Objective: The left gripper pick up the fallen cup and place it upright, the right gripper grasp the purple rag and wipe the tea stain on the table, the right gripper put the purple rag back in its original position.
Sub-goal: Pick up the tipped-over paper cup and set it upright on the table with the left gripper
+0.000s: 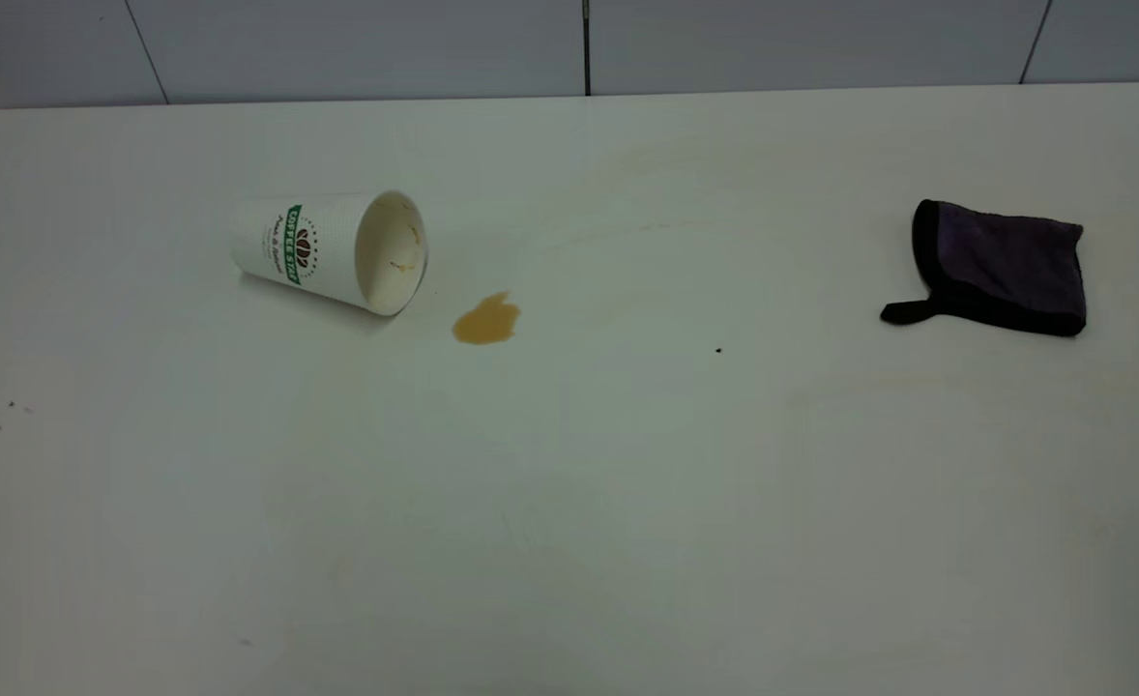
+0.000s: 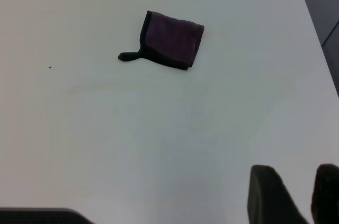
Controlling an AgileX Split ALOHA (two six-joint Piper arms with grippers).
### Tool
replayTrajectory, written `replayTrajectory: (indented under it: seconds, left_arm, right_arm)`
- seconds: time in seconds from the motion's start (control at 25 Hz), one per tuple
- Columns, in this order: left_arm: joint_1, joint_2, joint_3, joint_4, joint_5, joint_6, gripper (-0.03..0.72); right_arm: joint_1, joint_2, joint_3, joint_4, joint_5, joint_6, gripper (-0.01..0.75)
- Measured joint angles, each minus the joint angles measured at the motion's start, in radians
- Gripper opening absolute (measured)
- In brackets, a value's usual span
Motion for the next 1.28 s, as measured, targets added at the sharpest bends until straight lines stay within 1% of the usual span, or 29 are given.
replayTrajectory:
  seconds: [1.04, 1.28]
  left_arm:
    - [0.000, 0.000, 0.000, 0.000, 0.000, -0.001, 0.450]
    - [0.000, 0.005, -0.011, 0.016, 0.007, -0.040, 0.450]
  right_arm:
    - [0.000, 0.000, 0.000, 0.000, 0.000, 0.000, 0.237]
    - [0.000, 0.000, 0.000, 0.000, 0.000, 0.000, 0.237]
